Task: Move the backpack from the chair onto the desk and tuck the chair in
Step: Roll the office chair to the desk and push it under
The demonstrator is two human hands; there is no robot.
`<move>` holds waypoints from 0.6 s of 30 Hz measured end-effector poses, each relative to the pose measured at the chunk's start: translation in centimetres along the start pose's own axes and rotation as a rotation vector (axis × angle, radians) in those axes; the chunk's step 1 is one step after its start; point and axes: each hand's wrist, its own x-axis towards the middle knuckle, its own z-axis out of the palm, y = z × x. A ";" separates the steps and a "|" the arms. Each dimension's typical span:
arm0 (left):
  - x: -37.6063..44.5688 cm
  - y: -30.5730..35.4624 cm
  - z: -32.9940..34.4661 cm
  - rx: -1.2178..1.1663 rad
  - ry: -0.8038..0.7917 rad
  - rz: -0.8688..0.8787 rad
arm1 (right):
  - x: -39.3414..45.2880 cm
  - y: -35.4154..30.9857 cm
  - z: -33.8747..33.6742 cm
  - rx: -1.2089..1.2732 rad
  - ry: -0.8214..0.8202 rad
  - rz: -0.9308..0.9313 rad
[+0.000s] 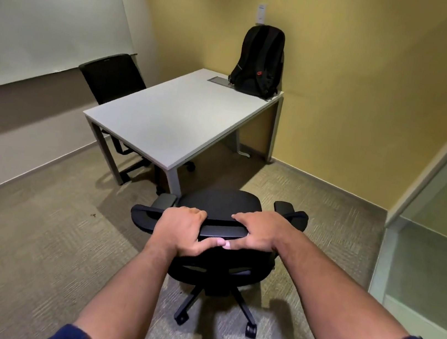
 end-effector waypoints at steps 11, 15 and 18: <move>4.4 4.1 -0.1 0.009 0.028 0.045 | -1.1 5.1 -1.5 0.031 0.018 0.053; 6.1 4.6 0.2 0.004 0.029 0.078 | -0.8 6.6 -1.9 0.039 0.033 0.064; 7.5 4.5 0.4 -0.007 0.012 0.059 | 0.1 7.6 -2.0 0.050 0.052 0.068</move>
